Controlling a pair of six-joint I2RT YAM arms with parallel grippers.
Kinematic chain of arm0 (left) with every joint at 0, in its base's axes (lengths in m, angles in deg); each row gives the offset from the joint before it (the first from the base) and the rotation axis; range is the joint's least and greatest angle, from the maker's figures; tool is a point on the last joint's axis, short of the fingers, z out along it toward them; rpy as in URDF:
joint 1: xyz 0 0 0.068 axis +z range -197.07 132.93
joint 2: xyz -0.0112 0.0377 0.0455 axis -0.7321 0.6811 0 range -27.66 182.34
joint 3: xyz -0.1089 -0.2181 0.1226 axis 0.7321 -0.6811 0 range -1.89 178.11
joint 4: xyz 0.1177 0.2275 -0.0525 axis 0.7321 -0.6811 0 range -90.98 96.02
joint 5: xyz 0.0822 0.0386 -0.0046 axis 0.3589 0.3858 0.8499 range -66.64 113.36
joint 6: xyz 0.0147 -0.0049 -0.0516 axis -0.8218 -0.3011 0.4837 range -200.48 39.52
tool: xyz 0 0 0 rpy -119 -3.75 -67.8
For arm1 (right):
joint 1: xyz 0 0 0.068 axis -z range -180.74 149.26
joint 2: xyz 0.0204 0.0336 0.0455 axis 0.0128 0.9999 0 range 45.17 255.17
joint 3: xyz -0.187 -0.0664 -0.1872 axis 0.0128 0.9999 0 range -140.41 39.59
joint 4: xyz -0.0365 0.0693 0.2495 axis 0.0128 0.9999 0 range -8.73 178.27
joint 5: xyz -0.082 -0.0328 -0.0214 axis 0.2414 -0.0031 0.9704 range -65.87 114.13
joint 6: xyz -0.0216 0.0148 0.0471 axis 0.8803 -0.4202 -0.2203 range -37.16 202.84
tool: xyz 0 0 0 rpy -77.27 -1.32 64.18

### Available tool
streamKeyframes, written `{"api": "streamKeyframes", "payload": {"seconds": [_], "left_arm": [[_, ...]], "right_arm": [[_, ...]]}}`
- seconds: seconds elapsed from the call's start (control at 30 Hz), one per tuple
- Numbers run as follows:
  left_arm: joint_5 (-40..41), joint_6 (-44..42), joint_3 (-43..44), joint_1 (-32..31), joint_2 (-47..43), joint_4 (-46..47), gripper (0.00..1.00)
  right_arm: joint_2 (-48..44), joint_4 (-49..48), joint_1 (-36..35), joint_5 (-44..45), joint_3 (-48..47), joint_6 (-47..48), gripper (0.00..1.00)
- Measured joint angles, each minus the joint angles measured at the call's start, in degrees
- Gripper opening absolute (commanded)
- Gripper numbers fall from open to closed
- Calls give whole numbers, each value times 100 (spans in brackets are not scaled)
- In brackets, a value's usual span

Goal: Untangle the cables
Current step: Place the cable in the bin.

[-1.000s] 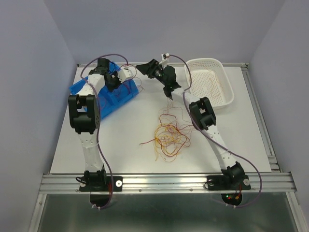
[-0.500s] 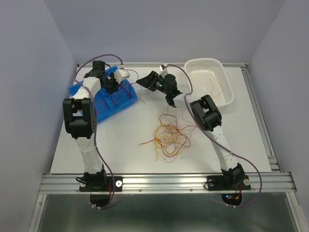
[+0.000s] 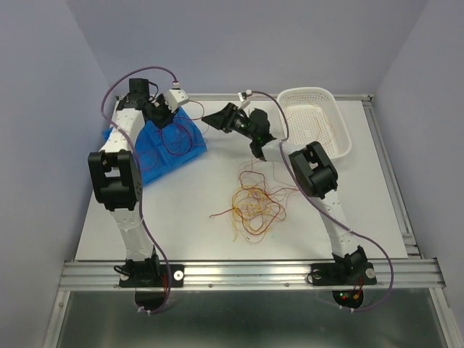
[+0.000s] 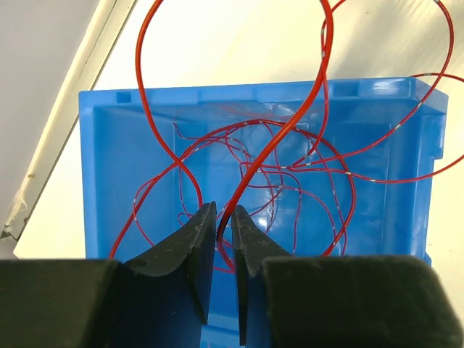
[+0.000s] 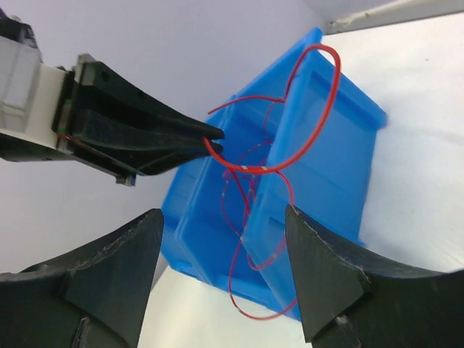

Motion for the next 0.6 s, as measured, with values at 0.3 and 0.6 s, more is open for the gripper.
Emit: {"api": "streamKeyframes", "payload": {"seconds": [0.3,0.6], "left_arm": [[0,-92,-197,-2,-243,-229,39],[96,-151,-212,-26,-1078,-256,47]], "right_arm": [[420,-26,-127,2,-850,-190,73],[387,-55,-168,247,-570,17,74]]}}
